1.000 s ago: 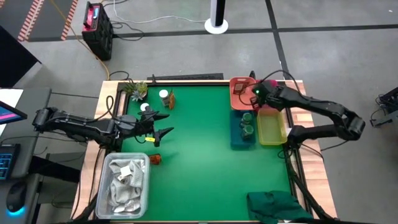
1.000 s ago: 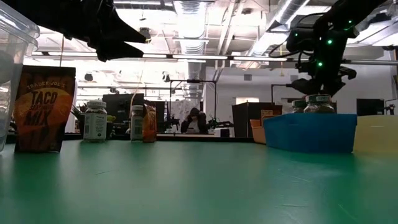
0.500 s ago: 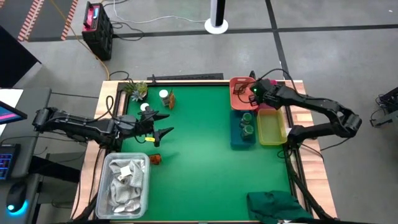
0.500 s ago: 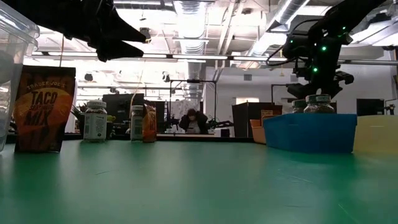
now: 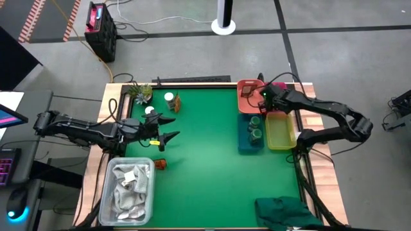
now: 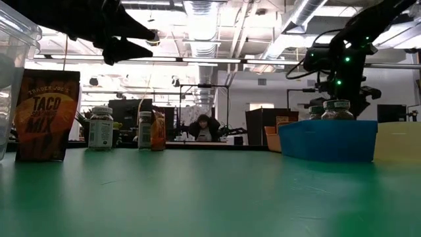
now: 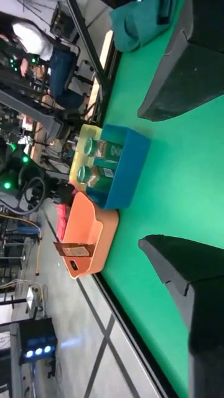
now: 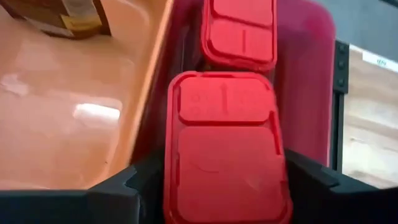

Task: Sort spices by type
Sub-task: Put the red seasoning bottle into the red bin

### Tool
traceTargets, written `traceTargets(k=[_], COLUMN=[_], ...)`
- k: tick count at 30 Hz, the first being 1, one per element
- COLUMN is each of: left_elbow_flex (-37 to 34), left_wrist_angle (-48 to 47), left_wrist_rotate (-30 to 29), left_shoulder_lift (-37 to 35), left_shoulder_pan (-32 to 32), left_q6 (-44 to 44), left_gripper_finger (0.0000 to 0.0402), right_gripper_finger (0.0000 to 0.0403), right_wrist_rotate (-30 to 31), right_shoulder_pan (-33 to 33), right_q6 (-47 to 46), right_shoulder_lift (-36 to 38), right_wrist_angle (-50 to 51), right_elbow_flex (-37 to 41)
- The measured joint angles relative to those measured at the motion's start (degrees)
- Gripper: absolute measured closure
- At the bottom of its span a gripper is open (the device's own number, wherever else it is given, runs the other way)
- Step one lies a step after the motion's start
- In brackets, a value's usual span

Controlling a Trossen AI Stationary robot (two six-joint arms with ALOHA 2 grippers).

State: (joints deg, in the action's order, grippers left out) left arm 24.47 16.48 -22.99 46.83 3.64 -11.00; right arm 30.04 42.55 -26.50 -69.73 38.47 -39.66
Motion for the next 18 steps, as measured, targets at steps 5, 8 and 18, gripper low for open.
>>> traceTargets(k=[5, 8, 18], left_elbow_flex=[0.02, 0.02, 0.02], left_wrist_angle=[0.06, 1.22, 8.58], left_wrist_rotate=[0.42, 0.41, 0.20], left_shoulder_lift=[0.00, 0.00, -0.02], left_shoulder_pan=[0.00, 0.00, 0.00], left_q6=[0.50, 2.31, 14.65], left_gripper_finger=[0.0100, 0.0100, 0.0100], right_gripper_finger=[0.0134, 0.0133, 0.0132], right_wrist_rotate=[-0.15, -0.20, -0.22], right_shoulder_pan=[0.35, 0.32, -0.44], right_q6=[0.88, 1.64, 3.28], right_shoulder_lift=[0.00, 0.04, 0.11], right_wrist_angle=[-0.80, -1.66, -2.19], right_elbow_flex=[0.22, 0.22, 0.22])
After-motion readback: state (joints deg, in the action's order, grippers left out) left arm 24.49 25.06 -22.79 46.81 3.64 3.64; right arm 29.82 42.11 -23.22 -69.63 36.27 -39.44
